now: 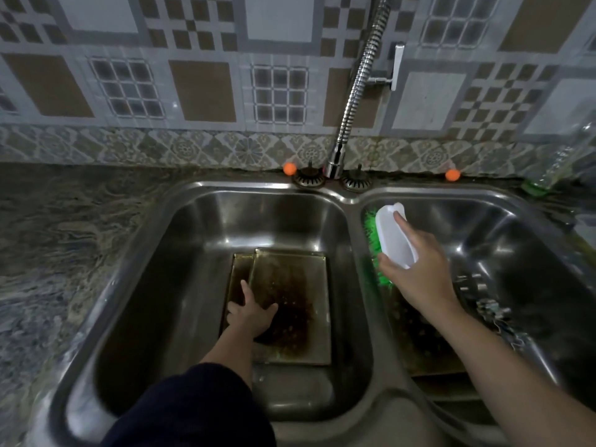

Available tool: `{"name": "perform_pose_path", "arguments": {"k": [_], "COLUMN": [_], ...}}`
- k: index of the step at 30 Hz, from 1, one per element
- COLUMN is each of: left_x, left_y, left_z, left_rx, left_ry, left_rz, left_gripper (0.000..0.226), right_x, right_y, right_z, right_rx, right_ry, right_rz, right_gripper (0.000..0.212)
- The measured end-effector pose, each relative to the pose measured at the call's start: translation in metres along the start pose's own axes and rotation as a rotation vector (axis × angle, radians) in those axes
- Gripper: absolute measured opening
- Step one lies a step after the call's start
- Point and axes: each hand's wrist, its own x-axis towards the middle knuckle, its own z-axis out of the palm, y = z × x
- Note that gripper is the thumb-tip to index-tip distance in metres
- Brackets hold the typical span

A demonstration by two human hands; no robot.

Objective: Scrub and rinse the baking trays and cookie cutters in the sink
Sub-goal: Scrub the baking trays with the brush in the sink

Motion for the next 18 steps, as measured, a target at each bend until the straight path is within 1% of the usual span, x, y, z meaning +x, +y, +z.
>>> {"name": "perform_pose_path", "arguments": {"k": [4,7,10,12,14,18], "left_x": [-0.002,-0.012,-0.023,-0.035,-0.051,-0.089], "left_y": [0.002,0.012,0.032,0.053,0.079,0.130], "left_z": [-0.007,-0.014,-0.021,-0.023,-0.024,-0.014], "left_rx": [0.052,0.085,0.046,0.084,0.084,0.038], "left_ry": [0.031,0.075,0.109,0.138,0.181,0.342], "left_rz": [0.008,0.052,0.194,0.291,0.369,0.543], "left_gripper": [0.092,0.082,0.063,0.053,0.051,0.048], "right_x": [0.000,0.000,-0.004,-0.008,-0.009,-0.011], "right_y": [0.002,0.005,0.010,0.014,0.018,0.028], "right_z": [-0.005,-0.008,-0.014,-0.020,-0.027,-0.049], "right_rx": [0.001,0.000,0.008,0.003,-0.012,-0.064], "right_ry": [-0.007,-0.014,-0.013,-0.007,-0.006,-0.009], "right_rz": [0.012,0.022,0.048,0.065,0.068,0.079], "right_gripper": [0.072,0.072,0.073,0.073,0.073,0.073]}}
